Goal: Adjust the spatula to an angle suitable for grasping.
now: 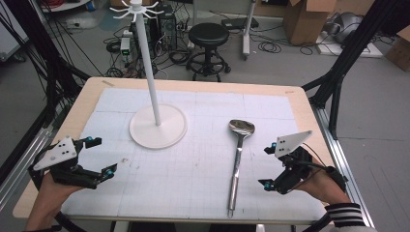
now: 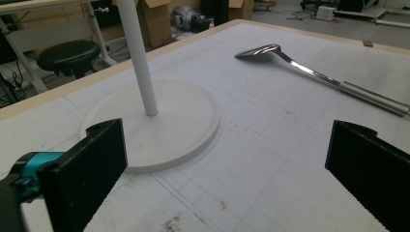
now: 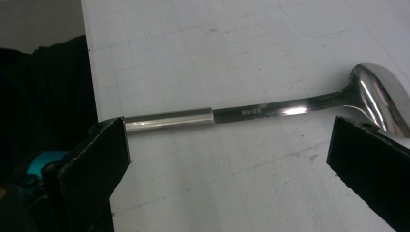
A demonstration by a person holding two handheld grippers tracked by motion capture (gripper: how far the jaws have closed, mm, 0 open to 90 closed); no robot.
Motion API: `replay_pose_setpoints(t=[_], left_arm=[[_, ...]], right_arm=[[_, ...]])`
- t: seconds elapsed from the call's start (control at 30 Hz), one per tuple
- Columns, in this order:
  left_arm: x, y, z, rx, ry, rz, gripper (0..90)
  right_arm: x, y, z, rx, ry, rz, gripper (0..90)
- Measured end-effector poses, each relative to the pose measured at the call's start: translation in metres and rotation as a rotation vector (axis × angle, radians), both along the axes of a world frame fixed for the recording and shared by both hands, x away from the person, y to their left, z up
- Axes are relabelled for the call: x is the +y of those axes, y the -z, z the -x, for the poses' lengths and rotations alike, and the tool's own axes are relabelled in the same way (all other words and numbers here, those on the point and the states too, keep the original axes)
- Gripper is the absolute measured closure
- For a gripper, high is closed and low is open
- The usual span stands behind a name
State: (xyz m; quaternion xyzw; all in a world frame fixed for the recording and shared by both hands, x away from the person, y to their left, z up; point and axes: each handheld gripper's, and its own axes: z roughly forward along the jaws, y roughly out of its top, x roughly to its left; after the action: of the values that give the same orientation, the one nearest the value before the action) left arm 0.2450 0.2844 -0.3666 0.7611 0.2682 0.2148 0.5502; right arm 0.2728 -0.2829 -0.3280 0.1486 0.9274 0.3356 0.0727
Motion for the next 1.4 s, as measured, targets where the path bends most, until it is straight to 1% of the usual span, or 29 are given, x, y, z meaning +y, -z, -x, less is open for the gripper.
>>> replay_pose_setpoints(t=[0.03,0.07,0.1,0.13,0.17,0.23,0.27,0.37,0.4,0.43,0.5,0.57,0.63,0.67,0.7,0.73,0.77,0.8,0.83,0.87,0.9,1.07,1.1,1.13,1.23,1.27,1.3,1.33,1.4], left_arm=[[0.000,0.000,0.000,0.002,0.000,0.002,1.7],[-0.001,0.001,0.000,0.002,-0.001,0.001,1.7],[0.000,0.001,0.000,0.003,-0.001,-0.001,1.7],[0.000,0.001,0.000,0.003,-0.001,-0.001,1.7],[-0.001,0.001,0.000,0.003,0.000,-0.001,1.7],[-0.001,0.001,0.000,0.003,0.000,0.000,1.7],[-0.001,0.001,0.000,0.003,0.000,-0.001,1.7],[-0.001,0.001,0.000,0.006,0.000,0.002,1.7],[-0.001,0.001,-0.001,0.005,0.001,0.000,1.7],[-0.001,0.001,-0.001,0.007,-0.001,0.002,1.7],[0.000,0.001,-0.001,0.007,0.001,0.000,1.7],[0.000,0.001,-0.001,0.008,0.001,0.003,1.7],[0.000,0.001,-0.001,0.008,0.002,0.001,1.7],[0.000,0.001,-0.001,0.008,0.002,0.001,1.7],[0.000,0.002,-0.001,0.009,0.003,0.000,1.7],[0.000,0.002,-0.001,0.008,0.001,-0.001,1.7],[0.000,0.002,-0.001,0.008,0.001,-0.001,1.7],[0.000,0.002,-0.001,0.006,-0.001,-0.002,1.7],[0.000,0.002,-0.001,0.006,-0.002,-0.003,1.7],[0.000,0.002,-0.001,0.006,-0.002,-0.003,1.7],[0.000,0.002,-0.001,0.007,-0.005,-0.001,1.7],[0.000,0.002,-0.001,0.009,-0.001,-0.003,1.7],[0.000,0.002,-0.001,0.009,-0.001,-0.003,1.7],[0.000,0.002,-0.001,0.009,-0.001,-0.003,1.7],[0.000,0.002,-0.001,0.009,-0.001,-0.002,1.7],[0.000,0.002,-0.001,0.009,-0.001,-0.001,1.7],[0.000,0.002,-0.001,0.009,0.000,-0.002,1.7],[0.000,0.002,-0.001,0.010,0.001,-0.001,1.7],[0.000,0.002,-0.001,0.012,-0.002,0.001,1.7]], right_arm=[[0.000,0.000,0.000,0.000,0.000,0.000,0.5],[0.002,0.002,0.000,0.007,-0.003,0.015,2.2],[0.004,0.003,-0.001,0.015,-0.008,0.028,5.9],[0.009,0.007,-0.003,0.025,-0.018,0.050,6.1],[0.009,0.007,-0.003,0.025,-0.018,0.050,6.1],[0.014,0.011,-0.004,0.031,-0.034,0.069,6.1],[0.020,0.014,-0.005,0.045,-0.045,0.088,6.1],[0.026,0.017,-0.006,0.059,-0.056,0.106,7.2],[0.028,0.019,-0.007,0.062,-0.069,0.116,10.0],[0.031,0.020,-0.007,0.069,-0.076,0.126,16.2],[0.037,0.025,-0.008,0.077,-0.094,0.153,17.2],[0.039,0.026,-0.008,0.085,-0.098,0.164,18.4],[0.043,0.028,-0.008,0.094,-0.115,0.182,25.0],[0.044,0.029,-0.008,0.110,-0.120,0.189,27.4],[0.048,0.032,-0.007,0.126,-0.138,0.206,34.4],[0.050,0.033,-0.007,0.136,-0.148,0.222,37.6],[0.050,0.033,-0.007,0.136,-0.148,0.222,37.6],[0.052,0.034,-0.006,0.133,-0.155,0.239,40.3],[0.054,0.036,-0.006,0.133,-0.154,0.253,44.9],[0.057,0.039,-0.006,0.152,-0.173,0.269,51.6],[0.057,0.039,-0.006,0.152,-0.173,0.269,51.6],[0.066,0.045,-0.005,0.156,-0.198,0.314,67.8],[0.069,0.046,-0.005,0.154,-0.207,0.336,74.4],[0.069,0.046,-0.005,0.154,-0.207,0.336,74.4],[0.072,0.048,-0.004,0.153,-0.203,0.371,81.0],[0.074,0.049,-0.004,0.161,-0.198,0.389,84.8],[0.074,0.049,-0.004,0.161,-0.198,0.389,84.8],[0.074,0.050,-0.004,0.170,-0.192,0.406,86.0],[0.076,0.052,-0.004,0.174,-0.199,0.414,87.5]])
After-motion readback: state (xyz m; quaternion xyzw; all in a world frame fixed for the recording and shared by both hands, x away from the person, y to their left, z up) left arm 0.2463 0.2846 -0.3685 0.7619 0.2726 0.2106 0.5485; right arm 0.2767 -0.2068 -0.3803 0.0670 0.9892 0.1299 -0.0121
